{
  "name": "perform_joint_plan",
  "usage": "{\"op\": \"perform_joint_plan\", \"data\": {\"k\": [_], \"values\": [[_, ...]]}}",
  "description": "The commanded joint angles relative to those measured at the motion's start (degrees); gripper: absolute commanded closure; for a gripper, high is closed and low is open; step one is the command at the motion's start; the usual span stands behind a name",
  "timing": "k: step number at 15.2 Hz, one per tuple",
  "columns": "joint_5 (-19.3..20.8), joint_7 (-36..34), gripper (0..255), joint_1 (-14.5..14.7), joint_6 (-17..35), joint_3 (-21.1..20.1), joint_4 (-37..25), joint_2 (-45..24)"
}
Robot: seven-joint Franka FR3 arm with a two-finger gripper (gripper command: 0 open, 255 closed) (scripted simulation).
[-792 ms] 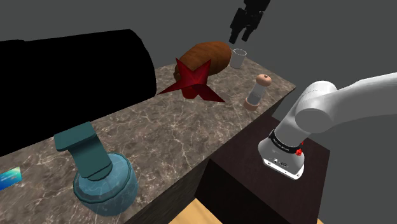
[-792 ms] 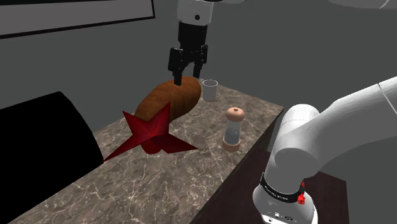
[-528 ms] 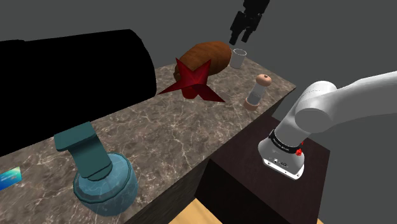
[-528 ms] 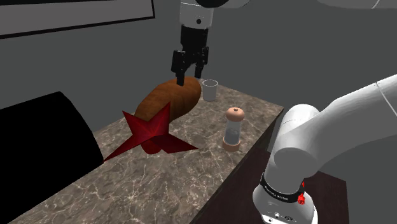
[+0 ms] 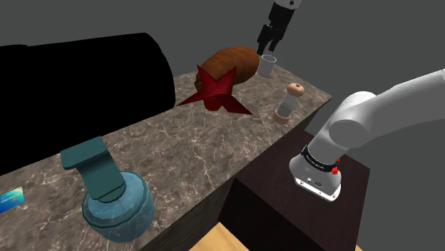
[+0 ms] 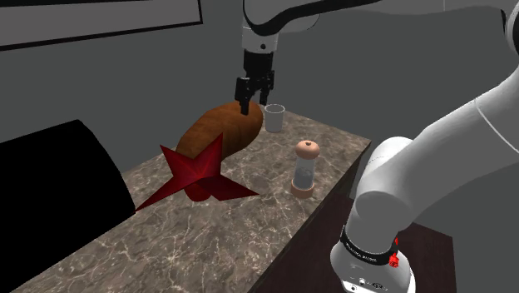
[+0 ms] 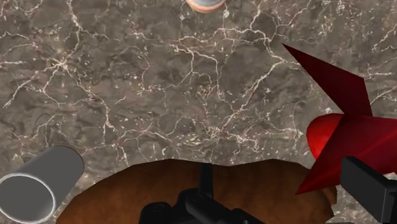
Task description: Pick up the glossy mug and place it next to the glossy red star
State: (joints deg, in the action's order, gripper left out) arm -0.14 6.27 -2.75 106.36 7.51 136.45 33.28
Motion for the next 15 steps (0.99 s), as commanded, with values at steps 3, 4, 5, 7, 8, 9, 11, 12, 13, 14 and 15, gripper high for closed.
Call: {"op": "perform_joint_plan", "data": {"k": [3,4,5,7,8,9,11,12,13,14,15], "values": [[2.1,4.6,0,-1.4,3.8,3.5,-0.6,-5.0],[2.5,5.8,0,-1.8,4.7,4.3,-1.0,-6.4],[2.9,6.9,0,-2.1,5.7,5.2,-1.4,-8.0],[3.5,9.2,0,-2.6,7.5,6.8,-2.6,-11.1],[3.7,10.3,0,-2.8,8.4,7.6,-3.3,-12.8],[3.8,11.4,0,-3.1,9.2,8.4,-4.0,-14.5],[3.9,13.8,0,-3.6,10.8,10.0,-5.7,-18.0],[3.8,15.0,0,-3.8,11.6,10.8,-6.7,-19.8],[3.6,16.2,0,-4.0,12.3,11.5,-7.7,-21.7],[3.4,17.4,0,-4.3,13.0,12.2,-8.7,-23.5],[3.1,18.6,0,-4.6,13.7,12.9,-9.9,-25.5]]}}
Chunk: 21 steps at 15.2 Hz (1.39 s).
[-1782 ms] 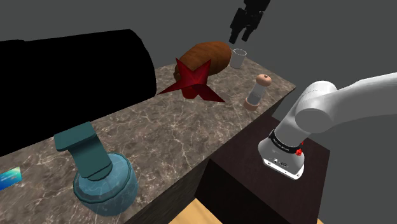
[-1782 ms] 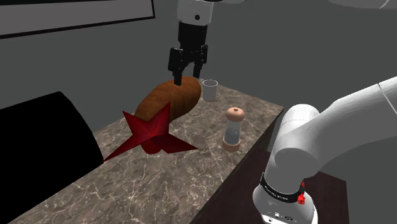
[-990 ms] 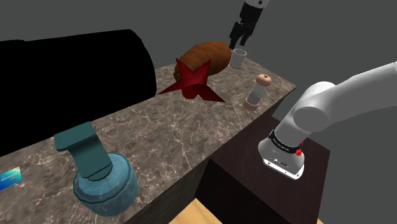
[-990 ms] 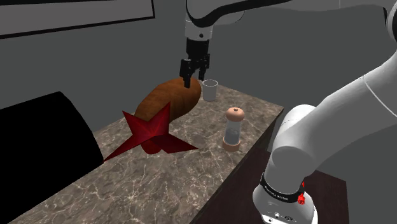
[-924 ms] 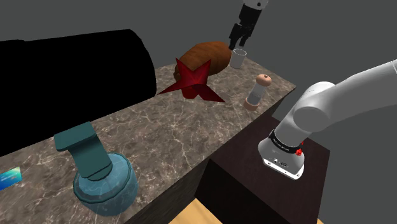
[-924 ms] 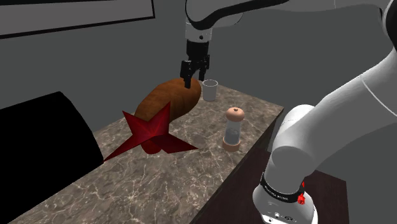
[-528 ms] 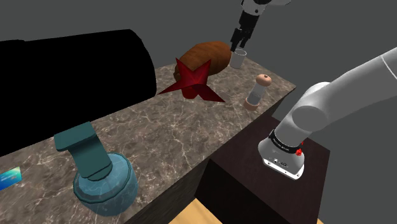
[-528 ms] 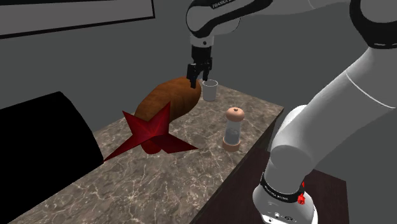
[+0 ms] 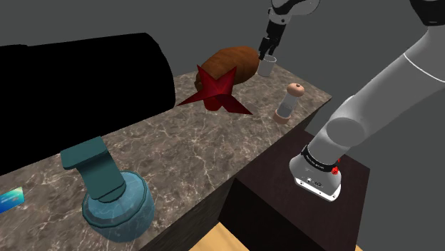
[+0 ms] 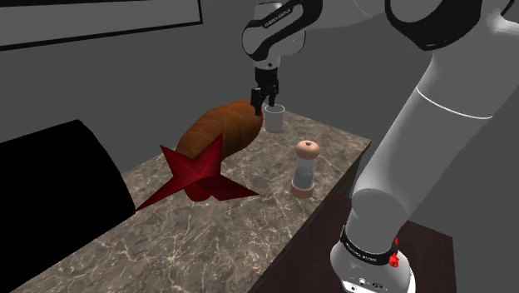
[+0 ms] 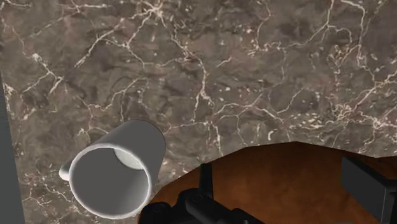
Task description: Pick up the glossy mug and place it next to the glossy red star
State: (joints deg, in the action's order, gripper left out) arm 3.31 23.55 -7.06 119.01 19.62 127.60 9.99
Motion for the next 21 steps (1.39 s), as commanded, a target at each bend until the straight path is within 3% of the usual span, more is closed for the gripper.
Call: {"op": "perform_joint_plan", "data": {"k": [1,9,16,21], "values": [[-0.7,2.6,0,-0.5,1.7,1.4,-2.2,-4.1],[-5.3,12.2,0,-4.1,4.7,4.5,-13.9,-20.0],[-6.8,13.2,0,-4.7,9.5,4.1,-11.8,-22.9],[-6.9,13.3,0,-4.7,9.9,4.1,-11.6,-23.1]]}}
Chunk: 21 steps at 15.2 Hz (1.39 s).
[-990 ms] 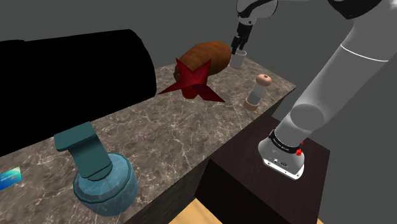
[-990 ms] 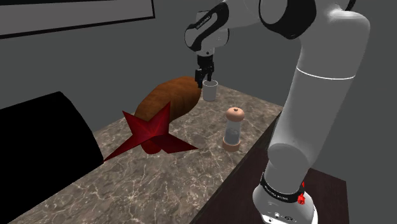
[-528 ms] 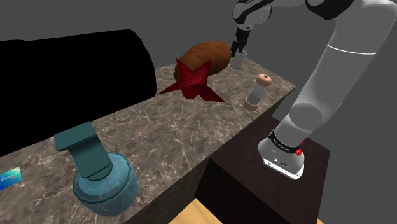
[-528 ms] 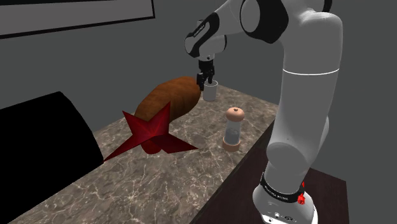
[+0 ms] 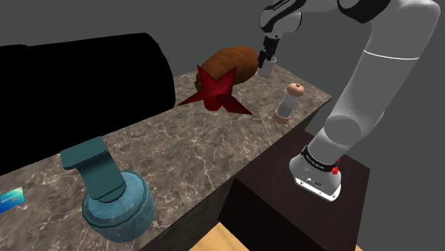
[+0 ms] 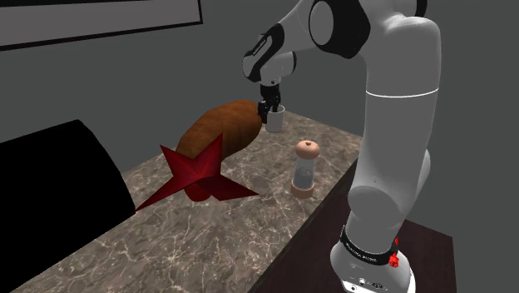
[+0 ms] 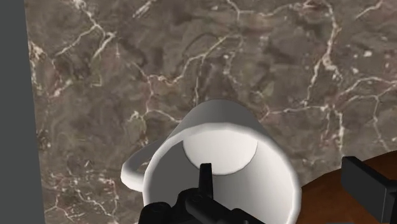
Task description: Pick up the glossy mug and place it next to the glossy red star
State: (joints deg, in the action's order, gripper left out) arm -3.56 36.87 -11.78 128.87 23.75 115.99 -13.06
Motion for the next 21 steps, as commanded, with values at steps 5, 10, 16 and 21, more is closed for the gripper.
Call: {"op": "perform_joint_plan", "data": {"k": [5,10,16,21], "values": [[-0.1,0.0,255,0.0,0.1,0.0,0.0,-0.1],[-0.1,0.0,255,0.0,0.1,0.0,0.0,-0.1],[0.6,-0.4,255,0.2,-2.0,0.2,-0.9,1.2],[1.6,-0.9,255,0.5,-5.5,0.4,-2.6,3.1]]}}
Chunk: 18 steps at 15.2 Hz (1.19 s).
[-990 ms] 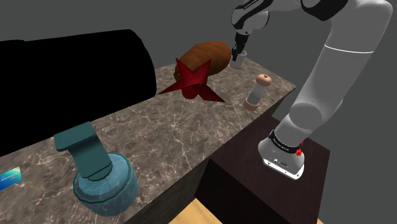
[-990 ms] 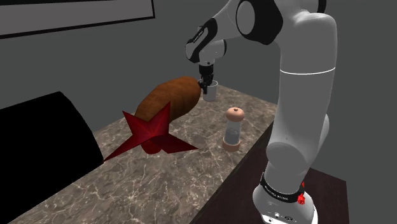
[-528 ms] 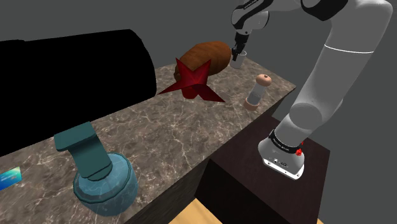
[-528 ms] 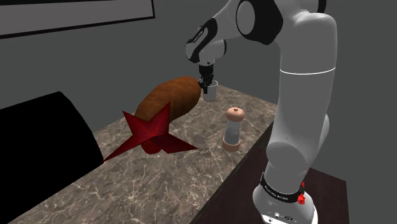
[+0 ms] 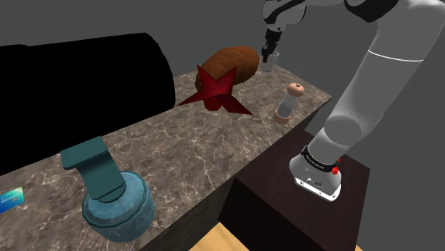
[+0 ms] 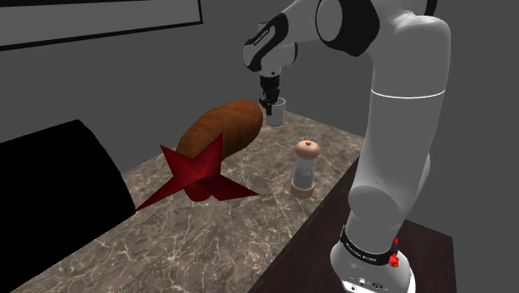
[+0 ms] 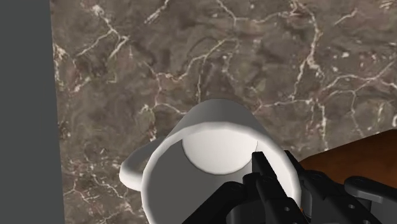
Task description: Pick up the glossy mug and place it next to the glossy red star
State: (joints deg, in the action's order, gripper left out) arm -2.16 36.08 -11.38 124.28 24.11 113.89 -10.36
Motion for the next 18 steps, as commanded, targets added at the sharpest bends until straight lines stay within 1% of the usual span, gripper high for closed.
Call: {"op": "perform_joint_plan", "data": {"k": [1,18], "values": [[0.4,-0.2,255,0.1,-1.6,0.1,-0.9,0.7],[2.3,-1.2,255,0.5,-13.9,0.3,-9.5,4.8]]}}
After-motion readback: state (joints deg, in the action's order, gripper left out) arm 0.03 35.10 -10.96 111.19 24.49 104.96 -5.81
